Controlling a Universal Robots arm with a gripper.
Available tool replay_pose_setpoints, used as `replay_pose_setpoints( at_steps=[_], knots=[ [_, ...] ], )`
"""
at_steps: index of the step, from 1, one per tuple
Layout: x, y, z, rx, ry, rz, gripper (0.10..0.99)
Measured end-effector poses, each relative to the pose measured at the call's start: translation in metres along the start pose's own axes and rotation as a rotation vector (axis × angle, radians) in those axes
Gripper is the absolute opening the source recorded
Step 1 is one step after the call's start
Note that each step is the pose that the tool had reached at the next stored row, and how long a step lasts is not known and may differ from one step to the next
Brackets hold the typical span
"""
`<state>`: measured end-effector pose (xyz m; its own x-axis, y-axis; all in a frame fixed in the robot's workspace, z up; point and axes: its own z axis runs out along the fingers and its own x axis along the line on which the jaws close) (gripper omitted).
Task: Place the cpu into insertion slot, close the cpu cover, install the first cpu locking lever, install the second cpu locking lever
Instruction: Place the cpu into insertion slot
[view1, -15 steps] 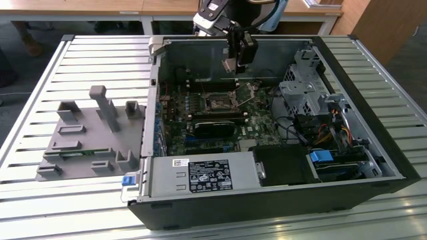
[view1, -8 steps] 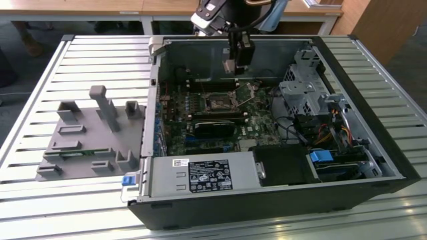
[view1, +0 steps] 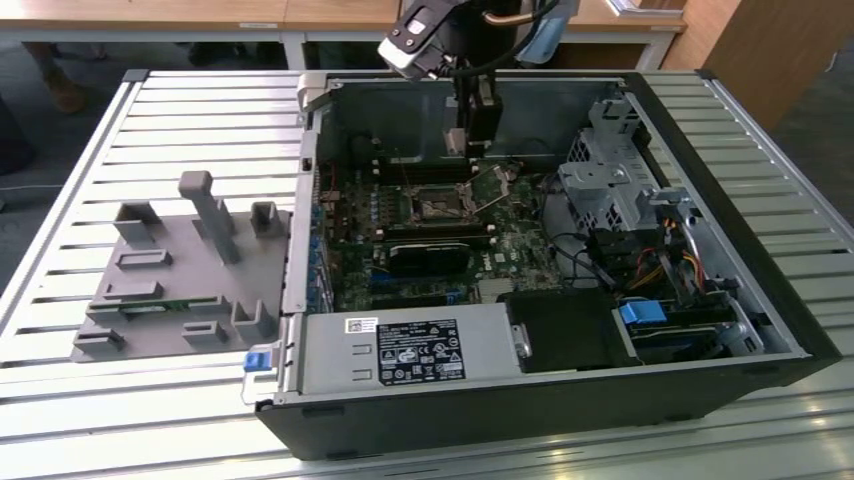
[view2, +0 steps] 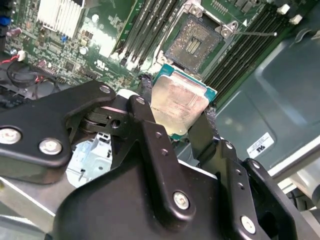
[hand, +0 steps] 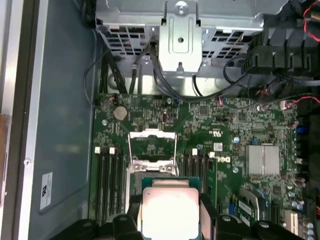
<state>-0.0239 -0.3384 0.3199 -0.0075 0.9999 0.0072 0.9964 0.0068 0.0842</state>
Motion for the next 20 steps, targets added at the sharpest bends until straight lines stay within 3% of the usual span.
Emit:
replay_pose_setpoints(
  at_steps=[13, 19, 20],
  knots=[
    [0.0012, -0.0056, 0.0194, 0.002, 0.0029, -0.036, 0.541],
    [0.0017, -0.0076, 0.0257, 0.027, 0.0034, -0.033, 0.541],
    [0.0017, -0.0083, 0.0271, 0.027, 0.0034, -0.033, 0.541]
  ],
)
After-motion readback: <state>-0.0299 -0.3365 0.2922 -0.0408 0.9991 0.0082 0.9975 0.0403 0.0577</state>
